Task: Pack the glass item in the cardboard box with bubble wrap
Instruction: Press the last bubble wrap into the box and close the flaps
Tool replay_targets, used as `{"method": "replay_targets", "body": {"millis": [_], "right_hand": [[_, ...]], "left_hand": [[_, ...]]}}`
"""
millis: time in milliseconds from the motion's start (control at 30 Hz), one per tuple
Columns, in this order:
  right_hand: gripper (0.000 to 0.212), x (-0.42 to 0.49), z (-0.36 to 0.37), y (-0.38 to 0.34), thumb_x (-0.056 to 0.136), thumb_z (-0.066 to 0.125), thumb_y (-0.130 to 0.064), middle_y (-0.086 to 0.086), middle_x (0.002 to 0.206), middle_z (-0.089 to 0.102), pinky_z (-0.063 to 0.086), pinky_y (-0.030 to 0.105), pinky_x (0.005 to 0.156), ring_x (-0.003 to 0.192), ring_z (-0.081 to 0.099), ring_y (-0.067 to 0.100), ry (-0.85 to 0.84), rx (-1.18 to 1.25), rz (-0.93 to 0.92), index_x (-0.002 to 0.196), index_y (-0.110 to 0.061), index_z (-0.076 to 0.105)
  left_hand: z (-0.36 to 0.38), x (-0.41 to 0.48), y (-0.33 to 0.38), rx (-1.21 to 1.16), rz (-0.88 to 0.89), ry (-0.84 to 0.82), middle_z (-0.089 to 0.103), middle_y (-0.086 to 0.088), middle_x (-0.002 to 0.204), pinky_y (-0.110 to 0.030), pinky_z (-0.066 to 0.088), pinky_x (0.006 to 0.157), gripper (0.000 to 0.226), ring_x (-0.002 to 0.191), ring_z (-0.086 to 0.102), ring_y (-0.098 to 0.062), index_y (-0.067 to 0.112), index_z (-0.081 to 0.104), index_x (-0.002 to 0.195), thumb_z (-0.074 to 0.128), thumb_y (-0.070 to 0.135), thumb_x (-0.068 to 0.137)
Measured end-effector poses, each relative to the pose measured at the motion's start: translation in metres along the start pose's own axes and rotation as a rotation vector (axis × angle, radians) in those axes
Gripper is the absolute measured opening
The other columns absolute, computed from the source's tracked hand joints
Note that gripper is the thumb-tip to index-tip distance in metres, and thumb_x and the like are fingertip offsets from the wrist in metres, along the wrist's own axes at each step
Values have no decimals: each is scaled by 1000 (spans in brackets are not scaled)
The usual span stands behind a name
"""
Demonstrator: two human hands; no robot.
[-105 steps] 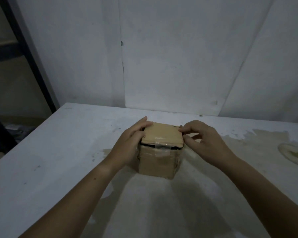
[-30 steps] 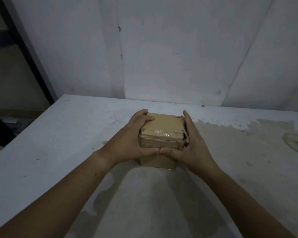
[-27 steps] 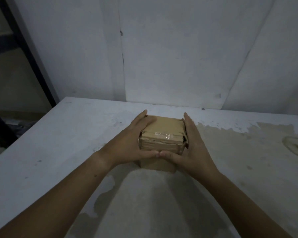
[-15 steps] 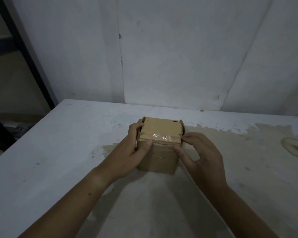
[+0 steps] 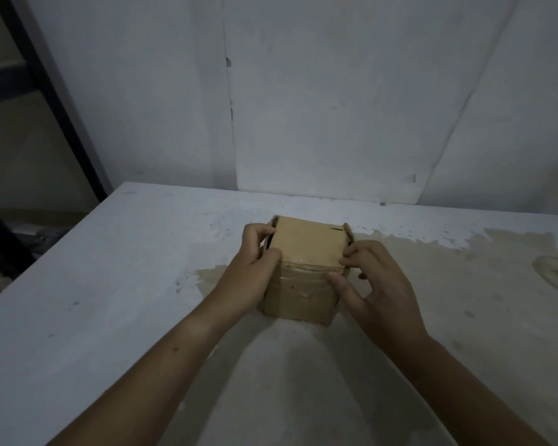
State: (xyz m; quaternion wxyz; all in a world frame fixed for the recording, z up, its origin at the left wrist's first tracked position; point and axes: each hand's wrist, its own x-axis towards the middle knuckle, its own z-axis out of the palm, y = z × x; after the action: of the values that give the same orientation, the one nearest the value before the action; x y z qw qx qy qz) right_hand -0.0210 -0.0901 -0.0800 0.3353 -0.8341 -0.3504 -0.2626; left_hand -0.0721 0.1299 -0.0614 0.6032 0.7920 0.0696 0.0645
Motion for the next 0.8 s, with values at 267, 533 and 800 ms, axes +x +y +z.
{"method": "replay_targets", "body": {"millis": [267,533,800], "right_hand": [[76,6,17,-20,93,31,-67,-21,160,7,15,22,111,147,12,4,-185,591,704,155,-39,0],[53,16,24,-29,106,23,-31,-12,162,18,18,21,108,134,23,-2,-185,549,714,156,-35,8],[118,-5,-2,-22,72,73,-65,-52,141,18,36,7,96,126,29,-25,-311,698,607,148,-50,-17]], "left_hand": [[11,6,0,-50,-76,-45,34,26,140,-26,40,86,68,107,42,11,57,10,149,31,53,84],[17,7,0,-48,-48,2,28,22,155,-36,25,117,52,142,29,-6,50,17,152,23,55,100],[8,-18,-8,-61,17,-6,25,33,151,-31,31,110,92,133,30,6,53,11,150,46,86,71]]}}
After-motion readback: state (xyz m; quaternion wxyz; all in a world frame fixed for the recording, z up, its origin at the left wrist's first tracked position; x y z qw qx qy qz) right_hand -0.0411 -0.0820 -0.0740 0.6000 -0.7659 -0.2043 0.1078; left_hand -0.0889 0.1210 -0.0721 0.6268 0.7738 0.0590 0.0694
